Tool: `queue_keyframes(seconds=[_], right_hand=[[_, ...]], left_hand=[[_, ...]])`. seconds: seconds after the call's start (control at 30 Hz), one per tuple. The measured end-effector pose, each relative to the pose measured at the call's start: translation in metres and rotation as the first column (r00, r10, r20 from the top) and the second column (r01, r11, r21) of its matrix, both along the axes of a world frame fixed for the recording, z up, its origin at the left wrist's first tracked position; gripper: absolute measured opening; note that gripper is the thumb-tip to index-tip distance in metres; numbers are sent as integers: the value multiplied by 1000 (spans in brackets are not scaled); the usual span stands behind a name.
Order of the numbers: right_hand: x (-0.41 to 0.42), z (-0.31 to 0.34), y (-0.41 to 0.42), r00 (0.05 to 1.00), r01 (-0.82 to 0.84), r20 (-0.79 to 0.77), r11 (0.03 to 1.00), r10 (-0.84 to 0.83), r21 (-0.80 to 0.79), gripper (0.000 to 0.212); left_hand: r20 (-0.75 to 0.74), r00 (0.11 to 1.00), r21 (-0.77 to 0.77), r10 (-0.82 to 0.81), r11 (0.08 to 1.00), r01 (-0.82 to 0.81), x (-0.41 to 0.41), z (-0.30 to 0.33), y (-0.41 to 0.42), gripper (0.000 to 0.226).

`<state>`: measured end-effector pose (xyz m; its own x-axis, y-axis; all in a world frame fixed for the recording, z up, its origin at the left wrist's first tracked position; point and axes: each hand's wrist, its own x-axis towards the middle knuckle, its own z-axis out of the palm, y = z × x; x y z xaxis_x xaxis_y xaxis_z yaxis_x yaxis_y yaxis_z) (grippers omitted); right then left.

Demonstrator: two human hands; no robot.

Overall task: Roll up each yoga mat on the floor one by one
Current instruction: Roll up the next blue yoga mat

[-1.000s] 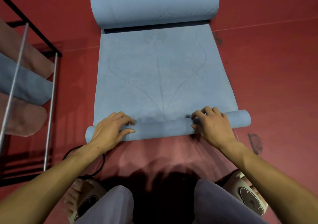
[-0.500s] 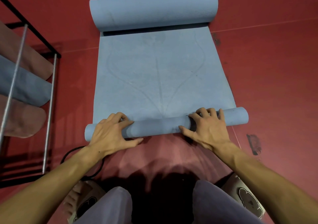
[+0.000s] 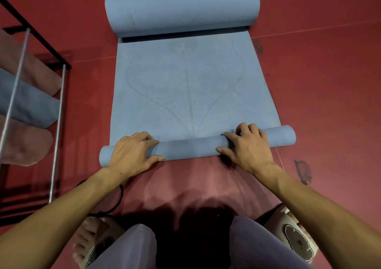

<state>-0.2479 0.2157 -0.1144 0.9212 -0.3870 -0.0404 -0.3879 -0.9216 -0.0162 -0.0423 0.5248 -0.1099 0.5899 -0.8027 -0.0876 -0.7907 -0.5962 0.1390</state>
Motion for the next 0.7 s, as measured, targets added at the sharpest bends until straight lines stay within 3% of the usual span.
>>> queue_keyframes(seconds=[0.3,0.6,0.7], right_hand=[[13,-1,-8,993,12,112,995,-23,100,65],[6,2,-2,988,32,148,996,-45,86,34],[2,4,3,985,39,161,994,-55,101,32]], left_hand=[[-179,977,42,119,993,-113,9,19,-16,40],[-49,992,78,118,990,-114,-1,19,-22,40],[-41,990,53,135,990,-132,-6,23,-24,37]])
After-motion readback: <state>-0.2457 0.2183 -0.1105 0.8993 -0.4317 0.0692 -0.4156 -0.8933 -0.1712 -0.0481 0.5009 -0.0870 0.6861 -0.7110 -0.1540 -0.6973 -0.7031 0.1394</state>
